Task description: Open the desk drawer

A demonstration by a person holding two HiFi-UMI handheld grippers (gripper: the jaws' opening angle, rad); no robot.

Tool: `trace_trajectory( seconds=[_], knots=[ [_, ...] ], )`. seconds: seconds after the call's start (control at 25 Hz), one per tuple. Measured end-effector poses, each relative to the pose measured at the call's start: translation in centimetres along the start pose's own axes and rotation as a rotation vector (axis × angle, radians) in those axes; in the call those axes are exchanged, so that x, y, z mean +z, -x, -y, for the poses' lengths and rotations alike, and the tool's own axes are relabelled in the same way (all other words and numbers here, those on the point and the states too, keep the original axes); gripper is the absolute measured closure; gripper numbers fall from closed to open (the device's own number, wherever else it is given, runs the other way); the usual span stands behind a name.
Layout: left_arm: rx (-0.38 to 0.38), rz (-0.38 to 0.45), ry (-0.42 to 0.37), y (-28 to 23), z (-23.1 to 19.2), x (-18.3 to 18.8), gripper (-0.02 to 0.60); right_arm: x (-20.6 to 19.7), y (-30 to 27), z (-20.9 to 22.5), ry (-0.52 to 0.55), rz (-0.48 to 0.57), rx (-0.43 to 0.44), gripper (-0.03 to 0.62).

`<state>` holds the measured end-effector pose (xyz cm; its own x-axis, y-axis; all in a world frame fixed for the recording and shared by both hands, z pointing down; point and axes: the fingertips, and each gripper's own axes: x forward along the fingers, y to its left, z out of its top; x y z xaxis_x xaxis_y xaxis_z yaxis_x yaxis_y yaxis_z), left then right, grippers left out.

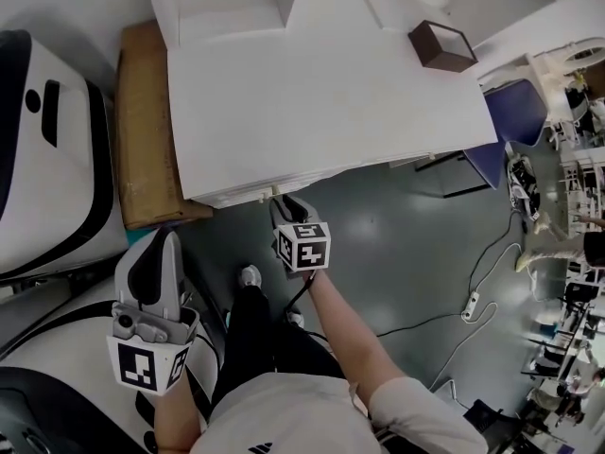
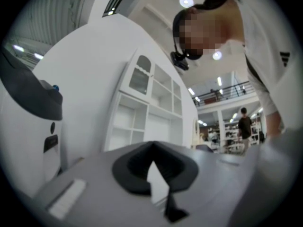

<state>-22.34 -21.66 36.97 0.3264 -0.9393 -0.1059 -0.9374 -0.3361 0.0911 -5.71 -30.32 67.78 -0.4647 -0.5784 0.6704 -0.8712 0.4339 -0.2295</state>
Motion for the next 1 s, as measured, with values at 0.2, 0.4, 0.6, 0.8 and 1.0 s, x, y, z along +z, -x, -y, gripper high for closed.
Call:
trace_trajectory(
  seconds=[0.2, 0.4, 0.6, 0.8, 1.0],
  knots=[
    [0.026, -0.008, 0.002, 0.4, -0.9, -0.4, 0.577, -0.9, -2.2, 0.7, 0.024, -0.032, -0.018, 0.476],
    [0.034, -0.021, 0.005, 0.6, -1.4, -1.1, 0.577, -1.6, -3.9, 1.4, 0.018, -0.055, -0.041, 0.479],
    [0.04, -0.032, 0.009, 0.9, -1.9, -1.4, 0.577, -1.7, -4.3, 1.4, 0.029, -0.055, -0.048, 0.516],
    [0.031, -0.023, 0.016, 0.6, -1.8, -1.3, 0.577, -1.9, -4.0, 1.3, 0.052, -0.072, -0.04, 0.517],
    [0.01, -0.012, 0.023, 0.2, -1.1, -1.2, 0.577, -2.4, -2.9, 1.4, 0.054, -0.071, -0.053, 0.529]
  ],
)
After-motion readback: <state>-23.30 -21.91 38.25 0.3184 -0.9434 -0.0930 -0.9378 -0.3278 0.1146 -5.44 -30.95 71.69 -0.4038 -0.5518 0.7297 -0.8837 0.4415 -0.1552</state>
